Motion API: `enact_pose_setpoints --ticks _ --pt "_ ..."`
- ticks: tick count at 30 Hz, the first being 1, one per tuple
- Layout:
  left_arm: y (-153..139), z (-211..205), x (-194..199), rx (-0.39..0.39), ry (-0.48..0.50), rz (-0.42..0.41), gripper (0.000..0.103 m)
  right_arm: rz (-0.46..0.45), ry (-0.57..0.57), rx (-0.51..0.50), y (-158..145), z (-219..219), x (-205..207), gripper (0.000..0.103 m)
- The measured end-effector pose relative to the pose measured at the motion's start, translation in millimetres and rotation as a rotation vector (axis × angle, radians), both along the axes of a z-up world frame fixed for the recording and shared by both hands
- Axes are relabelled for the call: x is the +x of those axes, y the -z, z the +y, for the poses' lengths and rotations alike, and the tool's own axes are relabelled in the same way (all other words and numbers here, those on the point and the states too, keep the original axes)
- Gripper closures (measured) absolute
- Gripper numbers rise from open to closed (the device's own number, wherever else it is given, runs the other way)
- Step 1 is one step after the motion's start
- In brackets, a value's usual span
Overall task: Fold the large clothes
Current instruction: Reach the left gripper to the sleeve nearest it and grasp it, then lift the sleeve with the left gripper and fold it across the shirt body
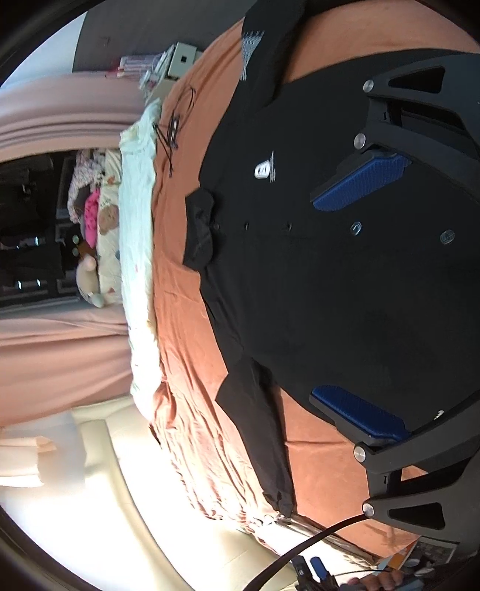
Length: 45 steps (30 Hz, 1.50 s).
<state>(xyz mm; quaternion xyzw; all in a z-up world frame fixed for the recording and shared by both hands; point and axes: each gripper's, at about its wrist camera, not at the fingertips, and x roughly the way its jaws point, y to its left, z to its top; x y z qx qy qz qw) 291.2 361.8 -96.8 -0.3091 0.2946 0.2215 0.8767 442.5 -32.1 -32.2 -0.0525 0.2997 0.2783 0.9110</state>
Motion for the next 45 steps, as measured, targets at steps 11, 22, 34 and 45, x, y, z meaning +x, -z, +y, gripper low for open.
enact_pose_setpoints --ticks 11,22,34,45 --pt "56.5 86.6 76.1 -0.126 -0.114 0.108 0.023 0.042 -0.067 -0.04 14.3 38.0 59.8 0.032" --pt "104.6 121.4 122.6 -0.195 -0.17 0.236 0.042 0.186 -0.111 -0.048 29.8 79.1 129.7 0.066" --pt "25.2 112.1 134.6 0.021 -0.143 0.16 0.101 0.346 -0.108 -0.002 62.0 125.0 197.7 0.076" --pt "-109.0 62.8 184.3 0.208 0.024 0.0 0.101 0.431 -0.114 -0.002 65.4 113.0 211.8 0.075"
